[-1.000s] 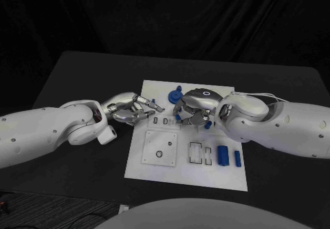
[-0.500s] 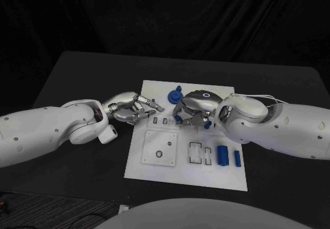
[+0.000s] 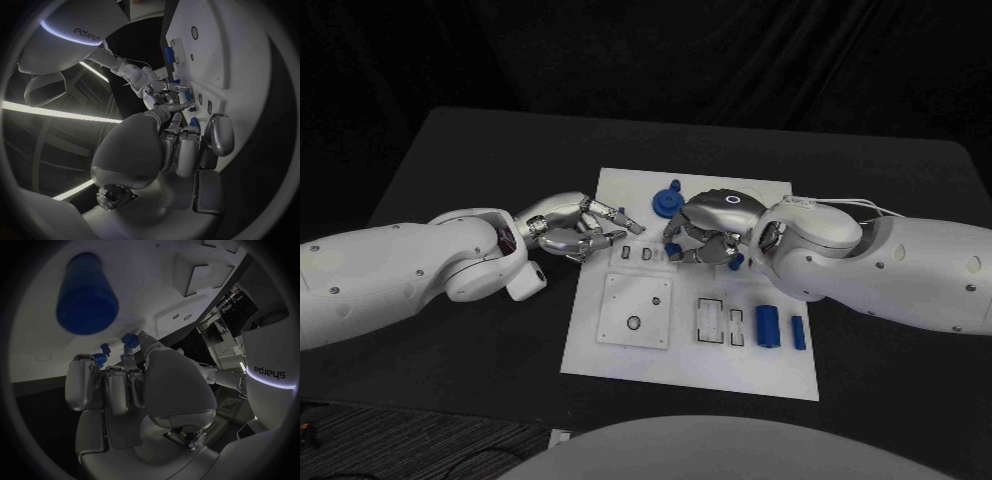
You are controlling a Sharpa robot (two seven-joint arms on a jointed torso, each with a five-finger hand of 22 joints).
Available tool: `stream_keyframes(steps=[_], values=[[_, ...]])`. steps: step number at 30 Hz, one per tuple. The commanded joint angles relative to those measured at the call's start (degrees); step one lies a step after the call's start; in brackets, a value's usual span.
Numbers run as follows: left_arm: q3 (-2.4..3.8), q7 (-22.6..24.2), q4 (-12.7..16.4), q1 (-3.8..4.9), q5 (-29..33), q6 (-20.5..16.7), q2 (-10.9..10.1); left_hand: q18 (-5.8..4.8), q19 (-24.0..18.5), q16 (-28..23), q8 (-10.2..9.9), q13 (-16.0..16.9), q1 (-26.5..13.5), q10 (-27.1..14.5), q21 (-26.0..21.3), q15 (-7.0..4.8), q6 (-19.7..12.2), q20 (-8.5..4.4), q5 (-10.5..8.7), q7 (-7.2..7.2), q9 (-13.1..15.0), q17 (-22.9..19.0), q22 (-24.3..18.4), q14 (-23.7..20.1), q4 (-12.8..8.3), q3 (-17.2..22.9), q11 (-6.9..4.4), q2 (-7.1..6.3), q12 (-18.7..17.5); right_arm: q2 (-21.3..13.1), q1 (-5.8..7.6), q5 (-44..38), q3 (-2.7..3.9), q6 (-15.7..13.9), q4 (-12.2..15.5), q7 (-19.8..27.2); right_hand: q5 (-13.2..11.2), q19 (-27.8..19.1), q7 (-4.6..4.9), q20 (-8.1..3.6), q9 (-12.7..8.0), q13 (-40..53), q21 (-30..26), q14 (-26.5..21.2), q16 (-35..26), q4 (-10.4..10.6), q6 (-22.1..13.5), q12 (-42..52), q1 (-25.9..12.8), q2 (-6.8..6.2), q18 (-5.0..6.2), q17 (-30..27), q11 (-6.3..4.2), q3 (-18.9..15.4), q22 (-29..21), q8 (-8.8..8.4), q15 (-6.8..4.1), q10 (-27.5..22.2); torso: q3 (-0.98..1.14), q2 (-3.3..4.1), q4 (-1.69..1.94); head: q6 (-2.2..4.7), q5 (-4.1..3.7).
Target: Assemble the parts on the task board
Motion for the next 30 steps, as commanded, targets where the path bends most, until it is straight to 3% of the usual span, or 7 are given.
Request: stream_keyframes(steps=[1,7,17,23,26,30], values=[[0.03,0.93,0.05,-0.09,0.08,0.73,0.12,0.50,-0.37,0.15,0.21,15.00,-0.37,5.89,-0.20,0.48,0.34,0.09,0.13,0.08,0.09,15.08,-0.05,5.95,-0.07,0.25,0.44,-0.08,0.20,-0.03,-0.15,-0.17,0.01,-0.07,0.04,-0.82,0.69,0.12,-0.10,0.19,-0.01,15.08,-0.07,5.09,-0.14,-0.27,1.26,0.15,0.89,0.25,0.08,11.86,0.06,-0.06,10.88,0.46,0.17,6.06,0.01,0.01,-0.01,-0.01,0.05],[0.03,0.78,-0.01,-0.09,0.08,0.86,0.20,0.51,-0.44,0.15,0.19,15.00,-0.41,5.89,-0.27,0.50,0.36,0.12,0.08,0.08,0.10,15.08,-0.08,5.95,-0.06,0.26,0.47,-0.06,0.20,0.00,-0.16,-0.17,0.01,-1.70,0.09,0.08,6.14,0.16,-1.12,0.07,0.88,15.08,0.02,5.10,-0.10,-1.30,5.75,0.15,2.46,1.03,0.07,11.89,-0.20,0.46,10.91,2.62,-0.01,6.06,0.02,0.00,-0.06,-0.01,0.02],[0.03,0.45,-0.12,-0.09,0.08,1.10,0.34,0.54,-0.58,0.15,0.18,15.00,-0.43,5.89,-0.34,0.52,0.37,0.13,0.06,0.09,0.10,15.08,-0.18,5.95,-0.05,0.26,0.48,-0.06,0.20,-0.17,-0.16,-0.17,0.01,-4.98,0.31,1.36,9.70,0.10,-2.14,-0.32,2.45,15.07,-0.07,5.03,-0.26,-2.52,8.85,0.13,3.59,1.32,0.09,11.68,-0.86,0.84,10.89,4.56,-0.51,6.05,-0.02,0.00,-0.01,-0.01,0.07],[0.03,0.14,-0.20,-0.09,0.08,1.36,0.76,0.55,-0.65,0.15,0.18,15.00,-0.43,5.89,-0.38,0.52,0.37,0.13,0.06,0.08,0.10,15.08,-0.22,5.95,-0.05,0.28,0.48,-0.04,0.20,-0.47,-0.16,0.51,0.01,-10.53,0.78,3.02,10.64,0.03,-2.38,-0.48,2.80,15.08,-0.20,5.00,-0.34,-2.52,9.11,0.15,3.39,1.27,0.12,11.57,-1.10,0.78,10.85,4.80,-0.69,6.06,-0.01,-0.01,-0.05,-0.01,0.24],[0.03,-0.01,-0.24,-0.09,0.08,1.44,1.00,0.54,-0.62,0.15,0.13,15.00,-0.34,5.89,-0.40,0.54,0.32,0.15,0.09,0.07,0.10,15.08,-0.19,5.95,-0.12,0.36,0.48,0.01,0.20,-0.73,-0.16,3.76,0.02,-13.04,1.26,4.12,11.92,0.07,-2.48,-0.64,3.10,15.08,-0.12,5.01,-0.34,-2.52,9.04,0.15,3.29,1.22,0.10,11.57,-1.24,0.81,10.88,4.87,-0.85,6.06,0.00,-0.01,-0.08,-0.01,0.31],[0.03,-0.25,-0.36,-0.09,0.08,1.54,1.37,0.56,-0.71,0.15,0.05,15.00,-0.11,5.89,-0.50,0.55,0.26,0.17,0.24,0.15,0.09,15.08,-0.22,5.95,-0.39,0.54,0.49,0.01,0.20,-1.29,-0.14,10.08,0.02,-15.11,2.07,5.35,11.90,-0.01,-2.37,-0.67,3.22,15.08,-0.30,4.97,-0.45,-2.25,8.87,0.15,2.88,1.17,0.13,11.42,-1.13,0.69,10.83,4.82,-0.82,6.06,-0.02,-0.02,-0.03,-0.01,0.32]])
